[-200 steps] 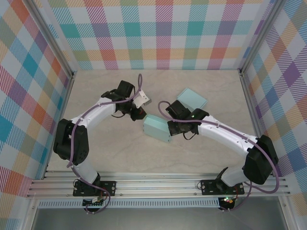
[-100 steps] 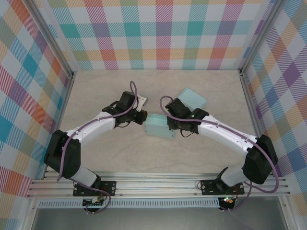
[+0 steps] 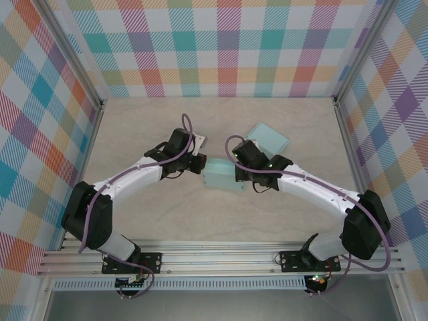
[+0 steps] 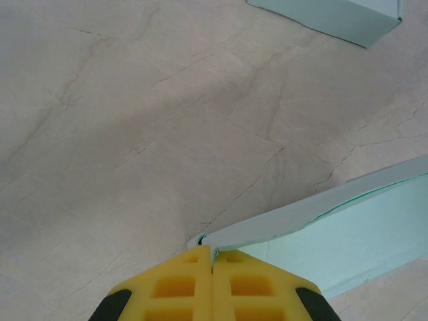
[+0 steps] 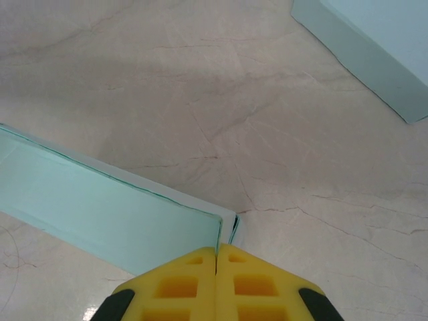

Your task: Fold the paper box

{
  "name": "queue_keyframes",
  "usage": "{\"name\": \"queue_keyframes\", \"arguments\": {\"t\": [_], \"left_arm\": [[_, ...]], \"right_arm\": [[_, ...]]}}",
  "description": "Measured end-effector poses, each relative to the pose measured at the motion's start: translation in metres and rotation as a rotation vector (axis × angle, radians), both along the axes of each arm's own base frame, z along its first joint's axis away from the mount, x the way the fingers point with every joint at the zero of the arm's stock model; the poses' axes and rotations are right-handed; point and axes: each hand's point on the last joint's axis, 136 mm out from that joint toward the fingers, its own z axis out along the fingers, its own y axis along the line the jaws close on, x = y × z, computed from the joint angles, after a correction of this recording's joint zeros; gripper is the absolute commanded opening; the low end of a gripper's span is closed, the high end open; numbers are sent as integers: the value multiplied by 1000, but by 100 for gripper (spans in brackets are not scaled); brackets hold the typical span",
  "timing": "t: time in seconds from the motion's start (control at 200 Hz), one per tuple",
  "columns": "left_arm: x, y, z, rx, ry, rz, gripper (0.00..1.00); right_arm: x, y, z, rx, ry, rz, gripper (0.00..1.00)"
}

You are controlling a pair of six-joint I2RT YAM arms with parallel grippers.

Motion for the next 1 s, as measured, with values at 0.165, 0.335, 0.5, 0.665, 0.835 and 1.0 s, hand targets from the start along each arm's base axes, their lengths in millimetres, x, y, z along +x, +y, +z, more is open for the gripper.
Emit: {"name": "queue_keyframes", "arguments": {"t": [0.165,0.335,0.5,0.665,0.835,1.0], "left_arm": [[-1,-1,1,-27,19,79,0],[-3,-3,1,-45,17,144,0],[-3,-3,1,-43,12,184,0],[-3,-2,1,-58,15,216,0],[-4,-1,0,-76,1,236,0],[-6,-3,-1,-101,-35,238,0]], "right_arm": [[1,-1,-6,6,-13,-8,0],[3,-2,-6,14,-33,-15,0],[4,-2,-6,27,-46,-16,0],[5,-1,-6,32,-55,-18,0],[6,-1,-8,40,-66,-21,0],[2,-4,-11,55,-79,-20,0]]}}
